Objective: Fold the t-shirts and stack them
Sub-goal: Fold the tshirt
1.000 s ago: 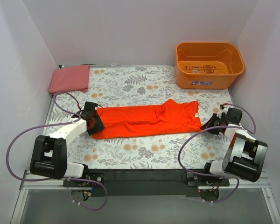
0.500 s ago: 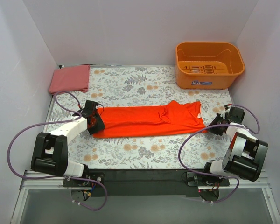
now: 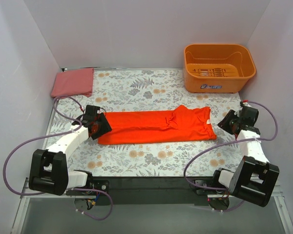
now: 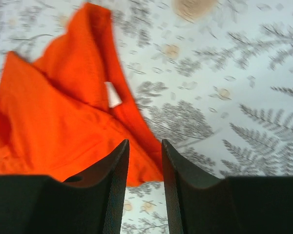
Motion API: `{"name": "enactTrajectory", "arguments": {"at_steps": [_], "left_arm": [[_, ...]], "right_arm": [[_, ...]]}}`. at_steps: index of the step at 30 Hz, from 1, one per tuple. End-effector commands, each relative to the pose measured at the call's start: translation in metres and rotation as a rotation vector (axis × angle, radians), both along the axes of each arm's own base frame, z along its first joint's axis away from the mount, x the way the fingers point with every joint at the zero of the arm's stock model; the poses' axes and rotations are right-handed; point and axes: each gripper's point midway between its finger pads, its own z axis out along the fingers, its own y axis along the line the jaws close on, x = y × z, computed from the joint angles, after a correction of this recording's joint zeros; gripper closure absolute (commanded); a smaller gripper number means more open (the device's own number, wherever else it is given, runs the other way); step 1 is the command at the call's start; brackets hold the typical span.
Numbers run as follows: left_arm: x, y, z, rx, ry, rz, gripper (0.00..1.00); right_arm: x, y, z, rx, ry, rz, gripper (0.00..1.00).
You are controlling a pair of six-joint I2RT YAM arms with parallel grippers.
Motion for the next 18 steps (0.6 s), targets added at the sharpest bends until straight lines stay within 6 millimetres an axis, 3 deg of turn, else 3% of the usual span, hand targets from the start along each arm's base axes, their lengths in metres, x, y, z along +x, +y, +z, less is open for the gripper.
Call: {"name": "enactTrajectory", "arguments": {"at_steps": [1, 2, 3, 5, 6, 7, 10, 12, 13, 18], "left_arm": [[0.012, -0.004, 0.022, -0.031, -0.110, -0.013, 0.42], [0.015, -0.004, 0.027, -0.035, -0.132, -0.013, 0.42], [0.015, -0.005, 0.028, -0.037, -0.138, -0.015, 0.42], [0.017, -0.005, 0.032, -0.039, -0.153, -0.016, 0.42], [0.017, -0.005, 0.032, -0.041, -0.153, -0.016, 0.43], [0.017, -0.005, 0.031, -0.039, -0.152, -0.016, 0.43], [0.017, -0.005, 0.031, -0.035, -0.149, -0.018, 0.43], [0.016, -0.005, 0.031, -0.036, -0.149, -0.019, 0.43], [0.016, -0.004, 0.030, -0.035, -0.148, -0.018, 0.43], [0.016, -0.004, 0.031, -0.031, -0.152, -0.016, 0.43]], "right_arm": [[0.035, 0.042, 0.054, -0.013, -0.199, 0.144, 0.60], [0.041, 0.057, 0.064, -0.014, -0.231, 0.193, 0.60], [0.047, 0.089, 0.073, -0.010, -0.265, 0.291, 0.60], [0.056, 0.122, 0.080, -0.001, -0.275, 0.375, 0.60], [0.055, 0.150, 0.081, 0.012, -0.278, 0.444, 0.60], [0.057, 0.162, 0.069, 0.021, -0.239, 0.465, 0.60], [0.066, 0.201, 0.059, 0.039, -0.214, 0.520, 0.60], [0.071, 0.218, 0.056, 0.041, -0.206, 0.528, 0.61], [0.072, 0.222, 0.043, 0.038, -0.172, 0.526, 0.61], [0.085, 0.247, 0.030, 0.048, -0.155, 0.537, 0.61]]}}
